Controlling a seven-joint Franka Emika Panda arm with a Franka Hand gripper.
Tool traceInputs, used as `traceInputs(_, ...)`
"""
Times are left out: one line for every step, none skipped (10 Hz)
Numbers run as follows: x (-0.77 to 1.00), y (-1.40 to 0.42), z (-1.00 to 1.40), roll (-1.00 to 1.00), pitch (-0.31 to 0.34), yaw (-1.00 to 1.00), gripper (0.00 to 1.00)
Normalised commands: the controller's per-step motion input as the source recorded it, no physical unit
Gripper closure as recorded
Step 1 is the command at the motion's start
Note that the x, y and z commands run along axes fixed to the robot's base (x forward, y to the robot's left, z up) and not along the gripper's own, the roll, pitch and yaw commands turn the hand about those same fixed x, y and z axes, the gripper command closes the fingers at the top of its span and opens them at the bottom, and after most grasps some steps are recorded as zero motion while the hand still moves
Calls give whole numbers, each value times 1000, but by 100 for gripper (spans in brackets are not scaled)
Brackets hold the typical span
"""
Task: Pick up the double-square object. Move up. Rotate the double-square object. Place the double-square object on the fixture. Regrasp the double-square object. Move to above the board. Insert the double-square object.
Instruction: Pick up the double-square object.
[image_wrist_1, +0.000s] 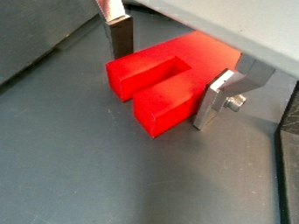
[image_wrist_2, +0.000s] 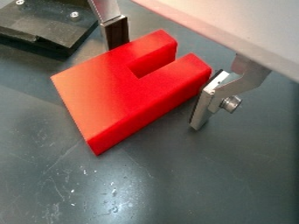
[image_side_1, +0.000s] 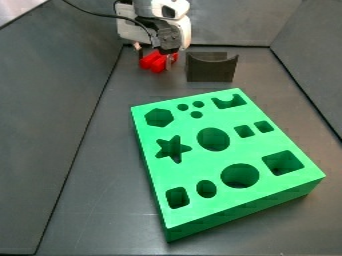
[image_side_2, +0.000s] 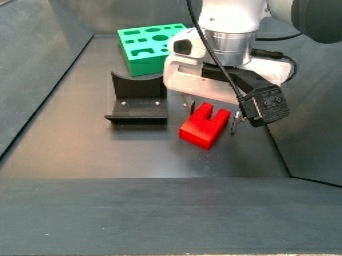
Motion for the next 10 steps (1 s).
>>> traceInputs(0, 0, 0, 0, 0, 0, 100)
traceInputs(0, 0, 0, 0, 0, 0, 100)
traceInputs(0, 0, 0, 0, 0, 0, 100)
traceInputs(0, 0, 0, 0, 0, 0, 100)
traceInputs(0, 0, 0, 0, 0, 0, 100)
traceInputs(0, 0, 0, 0, 0, 0, 100)
traceInputs(0, 0, 0, 0, 0, 0, 100)
traceInputs(0, 0, 0, 0, 0, 0, 100)
traceInputs(0, 0, 0, 0, 0, 0, 100)
traceInputs(0, 0, 0, 0, 0, 0, 100)
